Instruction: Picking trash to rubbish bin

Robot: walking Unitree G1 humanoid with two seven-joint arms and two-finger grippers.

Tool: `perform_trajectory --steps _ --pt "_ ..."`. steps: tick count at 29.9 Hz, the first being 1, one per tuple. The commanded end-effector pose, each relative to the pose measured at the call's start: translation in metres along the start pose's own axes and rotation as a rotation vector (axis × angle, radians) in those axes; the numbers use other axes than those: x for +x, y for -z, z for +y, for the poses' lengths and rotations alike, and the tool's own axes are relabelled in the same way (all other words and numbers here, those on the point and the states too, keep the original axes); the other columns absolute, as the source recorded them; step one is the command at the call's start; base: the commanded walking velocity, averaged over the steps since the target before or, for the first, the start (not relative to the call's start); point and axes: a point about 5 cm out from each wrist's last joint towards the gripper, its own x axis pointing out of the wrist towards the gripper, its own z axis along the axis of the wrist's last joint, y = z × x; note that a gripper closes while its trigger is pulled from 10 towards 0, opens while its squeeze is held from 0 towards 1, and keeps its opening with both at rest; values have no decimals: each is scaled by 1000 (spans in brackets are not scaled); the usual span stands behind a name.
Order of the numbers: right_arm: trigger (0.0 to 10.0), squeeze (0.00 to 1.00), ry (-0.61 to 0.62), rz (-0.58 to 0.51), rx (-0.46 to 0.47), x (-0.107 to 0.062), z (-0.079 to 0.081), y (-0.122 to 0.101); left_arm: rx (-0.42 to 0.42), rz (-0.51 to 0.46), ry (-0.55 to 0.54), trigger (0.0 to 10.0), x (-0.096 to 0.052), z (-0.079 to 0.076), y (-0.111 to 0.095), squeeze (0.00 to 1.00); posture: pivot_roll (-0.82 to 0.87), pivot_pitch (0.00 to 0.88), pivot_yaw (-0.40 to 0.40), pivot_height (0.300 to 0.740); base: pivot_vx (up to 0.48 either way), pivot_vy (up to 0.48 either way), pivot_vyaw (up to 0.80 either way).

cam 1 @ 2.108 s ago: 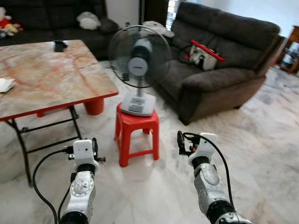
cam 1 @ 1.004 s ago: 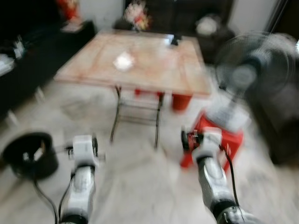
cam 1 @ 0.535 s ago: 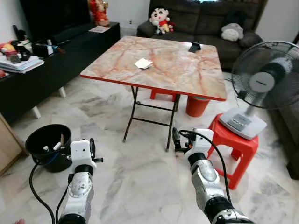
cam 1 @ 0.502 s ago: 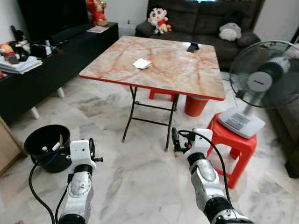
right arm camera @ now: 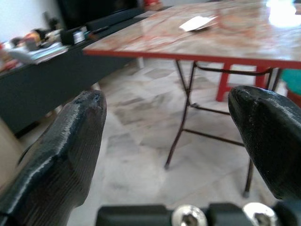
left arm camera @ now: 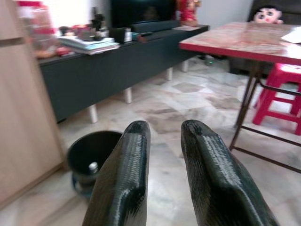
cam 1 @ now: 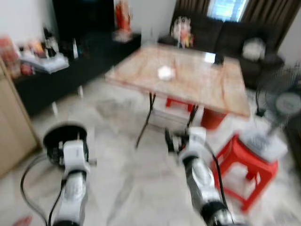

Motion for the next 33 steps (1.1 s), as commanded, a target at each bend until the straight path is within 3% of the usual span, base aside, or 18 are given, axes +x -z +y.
perform_trajectory --steps 1,33 --pt "10000 0 31 -13 -8 0 -12 -5 -27 -20 25 10000 4 -13 -7 0 -13 0 -66 740 480 0 0" --pt "10000 0 -26 -28 -1 6 1 -11 -31 -54 1 10000 11 -8 -18 0 -3 0 -75 740 477 0 0"
